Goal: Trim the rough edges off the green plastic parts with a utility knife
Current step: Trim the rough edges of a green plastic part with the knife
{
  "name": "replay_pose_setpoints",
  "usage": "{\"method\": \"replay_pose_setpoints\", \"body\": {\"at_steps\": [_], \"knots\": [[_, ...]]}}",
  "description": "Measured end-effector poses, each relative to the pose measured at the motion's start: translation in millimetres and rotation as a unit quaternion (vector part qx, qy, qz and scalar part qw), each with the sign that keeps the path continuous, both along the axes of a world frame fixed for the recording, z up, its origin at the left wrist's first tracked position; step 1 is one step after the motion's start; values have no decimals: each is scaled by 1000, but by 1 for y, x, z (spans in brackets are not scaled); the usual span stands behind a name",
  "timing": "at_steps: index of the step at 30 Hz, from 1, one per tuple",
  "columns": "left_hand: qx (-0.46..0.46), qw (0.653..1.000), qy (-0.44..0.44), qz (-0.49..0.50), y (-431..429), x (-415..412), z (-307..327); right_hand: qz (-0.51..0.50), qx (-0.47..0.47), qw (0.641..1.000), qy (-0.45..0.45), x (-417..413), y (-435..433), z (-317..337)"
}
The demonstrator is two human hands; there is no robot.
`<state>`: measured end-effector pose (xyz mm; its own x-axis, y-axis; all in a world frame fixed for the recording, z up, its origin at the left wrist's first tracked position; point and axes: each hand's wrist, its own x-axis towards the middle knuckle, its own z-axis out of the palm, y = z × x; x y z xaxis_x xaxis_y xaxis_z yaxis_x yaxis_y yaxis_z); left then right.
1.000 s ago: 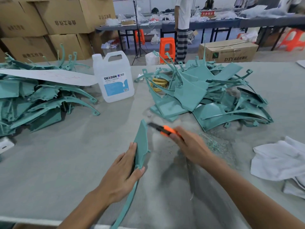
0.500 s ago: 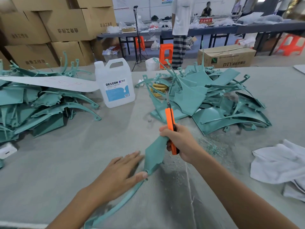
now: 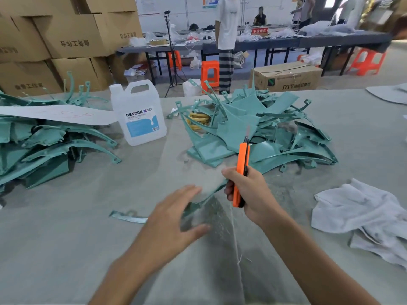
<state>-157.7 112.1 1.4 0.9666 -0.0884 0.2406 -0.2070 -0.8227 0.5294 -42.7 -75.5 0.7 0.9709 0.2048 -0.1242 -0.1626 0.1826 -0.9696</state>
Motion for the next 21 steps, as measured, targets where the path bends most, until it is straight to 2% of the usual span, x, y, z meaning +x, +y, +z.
{"method": "replay_pose_setpoints", "body": {"at_steps": [4, 8, 11, 15, 21], "knots": [[-78, 996, 9, 31, -13, 31, -23, 27, -15, 1000, 0, -17, -9, -1], [-89, 995, 0, 55, 0, 39, -27, -2, -134, 988, -74, -35, -40, -10], [-118, 991, 13, 56, 2, 40, -28, 11, -230, 962, -146, -52, -54, -21], [-152, 986, 33, 54, 3, 38, -31, 44, -346, 908, -233, -58, -57, -23], [-166, 985, 36, 44, 1, 32, -28, 70, -401, 861, -304, -55, -52, -17]]}}
